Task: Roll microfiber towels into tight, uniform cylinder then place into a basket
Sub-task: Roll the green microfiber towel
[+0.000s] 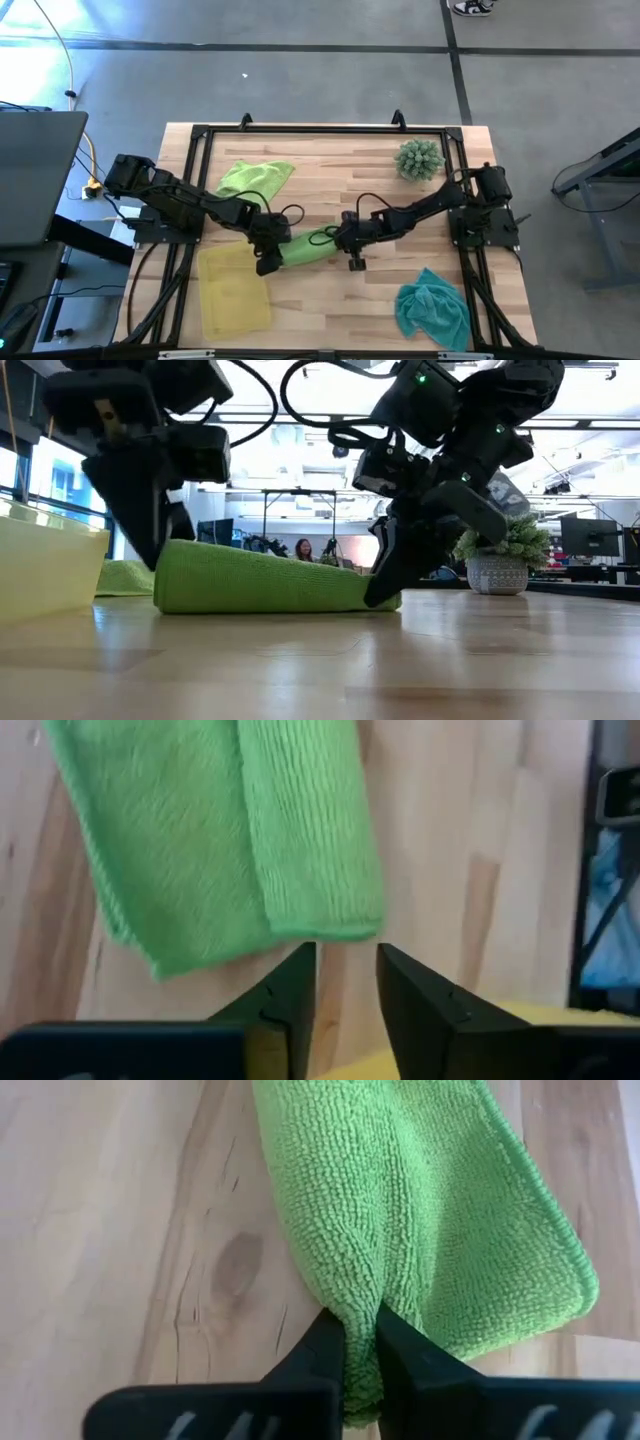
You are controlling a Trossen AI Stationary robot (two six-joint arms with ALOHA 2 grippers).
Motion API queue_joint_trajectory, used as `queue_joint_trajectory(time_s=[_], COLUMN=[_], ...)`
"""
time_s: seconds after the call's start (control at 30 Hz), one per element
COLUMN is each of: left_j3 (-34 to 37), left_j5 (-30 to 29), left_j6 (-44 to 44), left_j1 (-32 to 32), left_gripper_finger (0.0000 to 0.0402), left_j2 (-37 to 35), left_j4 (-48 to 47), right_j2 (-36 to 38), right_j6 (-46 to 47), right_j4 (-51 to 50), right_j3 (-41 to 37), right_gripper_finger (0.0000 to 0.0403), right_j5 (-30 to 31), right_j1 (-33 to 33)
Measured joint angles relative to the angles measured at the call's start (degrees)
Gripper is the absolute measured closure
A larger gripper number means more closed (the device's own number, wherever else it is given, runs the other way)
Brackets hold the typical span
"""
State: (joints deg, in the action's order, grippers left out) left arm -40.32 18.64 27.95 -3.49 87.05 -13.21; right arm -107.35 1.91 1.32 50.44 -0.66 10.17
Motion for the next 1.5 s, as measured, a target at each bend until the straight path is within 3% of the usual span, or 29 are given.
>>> queue_joint_trajectory(time_s=[0.3,0.5,0.67,0.8,1.23,1.5], left_j3=[-2.7,-4.2,-4.3,-4.3,-4.3,-4.3], left_j5=[0.1,-6.8,-18.9,-23.6,-21.5,-27.7], left_j6=[-7.1,-10.7,-12.4,-9.3,-2.9,1.0], left_j1=[-0.5,-2.9,-6.2,-7.1,-12.0,-13.2], left_gripper_finger=[0.0266,0.0264,0.0264,0.0263,0.0263,0.0263], left_j2=[-2.1,-3.0,0.3,2.4,10.0,10.0], left_j4=[-3.3,3.4,11.5,12.3,12.4,8.4], right_j2=[-0.2,-0.3,-0.3,-0.3,-0.2,-0.2], right_j6=[12.9,18.7,19.1,19.1,18.9,18.0], right_j4=[-0.7,-0.7,-0.1,0.0,0.1,0.2], right_j3=[-0.2,-0.3,-0.3,-0.3,-0.2,-0.2], right_gripper_finger=[0.0399,0.0400,0.0397,0.0395,0.0394,0.0385], right_j5=[-21.2,-27.1,-27.9,-27.8,-27.1,-27.0], right_j1=[-5.2,-7.6,-8.3,-8.3,-8.3,-8.3])
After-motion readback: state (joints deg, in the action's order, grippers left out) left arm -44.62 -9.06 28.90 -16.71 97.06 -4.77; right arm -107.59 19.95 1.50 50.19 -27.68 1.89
